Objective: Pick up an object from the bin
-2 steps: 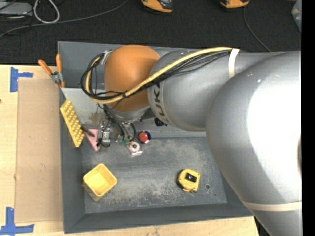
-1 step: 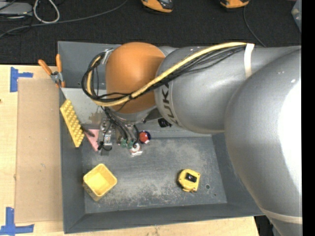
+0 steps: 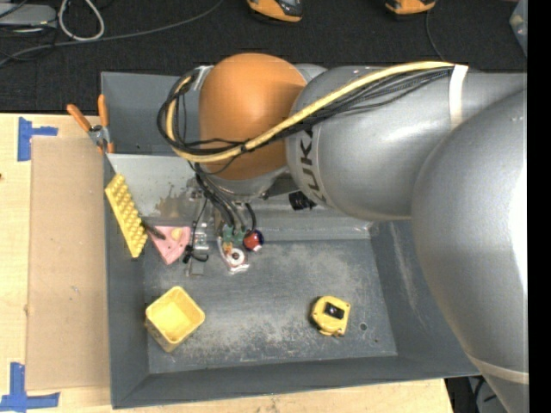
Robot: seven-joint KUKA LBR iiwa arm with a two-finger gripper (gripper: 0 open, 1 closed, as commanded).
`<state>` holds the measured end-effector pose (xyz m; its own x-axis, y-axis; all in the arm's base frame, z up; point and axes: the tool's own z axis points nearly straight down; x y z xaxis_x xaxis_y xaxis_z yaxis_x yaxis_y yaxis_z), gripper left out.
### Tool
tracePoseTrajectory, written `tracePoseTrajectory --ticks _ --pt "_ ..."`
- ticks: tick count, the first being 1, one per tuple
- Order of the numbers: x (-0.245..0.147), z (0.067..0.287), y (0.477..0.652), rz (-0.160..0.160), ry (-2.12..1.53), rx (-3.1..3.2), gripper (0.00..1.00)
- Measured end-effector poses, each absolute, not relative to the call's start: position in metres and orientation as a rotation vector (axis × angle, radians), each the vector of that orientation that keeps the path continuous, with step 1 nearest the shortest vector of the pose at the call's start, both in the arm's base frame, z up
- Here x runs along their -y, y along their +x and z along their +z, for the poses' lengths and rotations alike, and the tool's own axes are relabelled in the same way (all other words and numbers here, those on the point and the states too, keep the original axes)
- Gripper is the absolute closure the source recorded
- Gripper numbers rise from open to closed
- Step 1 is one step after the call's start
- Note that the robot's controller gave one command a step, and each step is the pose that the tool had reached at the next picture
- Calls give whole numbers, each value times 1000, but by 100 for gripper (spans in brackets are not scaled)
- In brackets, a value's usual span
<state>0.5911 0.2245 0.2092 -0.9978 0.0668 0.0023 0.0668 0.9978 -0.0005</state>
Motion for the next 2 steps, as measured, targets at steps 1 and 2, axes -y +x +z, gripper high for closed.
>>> tracePoseTrajectory --ticks 1,2 --pt "-225 209 591 1 -105 3137 0" --pt "-225 209 591 1 -105 3137 0"
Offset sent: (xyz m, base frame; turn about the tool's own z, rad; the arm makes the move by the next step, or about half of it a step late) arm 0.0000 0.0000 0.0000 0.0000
